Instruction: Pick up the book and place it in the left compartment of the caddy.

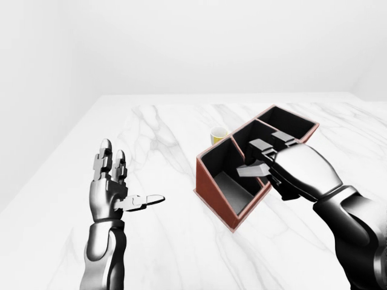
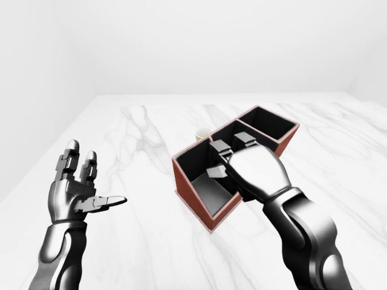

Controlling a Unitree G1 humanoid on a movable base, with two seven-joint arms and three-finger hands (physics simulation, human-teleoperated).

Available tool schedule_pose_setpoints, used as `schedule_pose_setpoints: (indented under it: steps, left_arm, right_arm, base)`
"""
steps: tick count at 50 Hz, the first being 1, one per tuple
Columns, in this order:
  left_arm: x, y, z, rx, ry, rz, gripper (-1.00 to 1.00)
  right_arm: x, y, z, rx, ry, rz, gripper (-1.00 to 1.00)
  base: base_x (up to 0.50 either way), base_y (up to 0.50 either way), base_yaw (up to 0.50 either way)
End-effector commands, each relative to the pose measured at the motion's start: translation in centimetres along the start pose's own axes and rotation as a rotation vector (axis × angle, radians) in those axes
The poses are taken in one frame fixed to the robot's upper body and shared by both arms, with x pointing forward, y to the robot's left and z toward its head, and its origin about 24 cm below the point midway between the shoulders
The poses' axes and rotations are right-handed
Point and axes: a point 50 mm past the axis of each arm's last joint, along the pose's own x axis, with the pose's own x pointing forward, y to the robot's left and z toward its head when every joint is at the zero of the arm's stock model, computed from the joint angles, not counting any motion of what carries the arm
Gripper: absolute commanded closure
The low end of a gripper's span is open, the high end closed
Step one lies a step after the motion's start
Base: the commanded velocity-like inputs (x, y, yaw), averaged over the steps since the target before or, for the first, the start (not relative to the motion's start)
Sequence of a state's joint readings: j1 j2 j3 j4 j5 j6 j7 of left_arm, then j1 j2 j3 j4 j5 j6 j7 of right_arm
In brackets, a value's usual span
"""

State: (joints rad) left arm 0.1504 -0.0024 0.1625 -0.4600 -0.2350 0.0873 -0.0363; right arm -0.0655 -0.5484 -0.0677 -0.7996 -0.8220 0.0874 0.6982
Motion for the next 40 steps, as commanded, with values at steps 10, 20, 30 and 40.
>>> schedule_pose_setpoints:
  steps: [10, 20, 30, 40]
  left_arm:
    - [0.0, 0.0, -0.1, 0.001, 0.004, -0.001, -1.00]
    - [0.0, 0.0, -0.1, 0.000, 0.004, -0.001, -1.00]
    - [0.0, 0.0, 0.0, -0.001, 0.000, -0.001, -1.00]
    - [-0.1, 0.0, 0.2, -0.003, -0.007, 0.000, -1.00]
  right_arm:
    - [0.5, 0.7, -0.8, 0.003, 0.094, -0.008, 1.00]
    - [0.7, 0.9, -0.3, -0.010, 0.082, 0.002, 1.00]
    - [0.8, 1.2, 0.3, -0.032, 0.064, 0.013, 1.00]
    - [0.8, 1.1, 1.0, -0.048, 0.024, 0.019, 1.00]
  base:
    - [0.00, 0.00, 0.00]
    - [0.00, 0.00, 0.00]
    - [0.00, 0.00, 0.00]
    - [0.00, 0.00, 0.00]
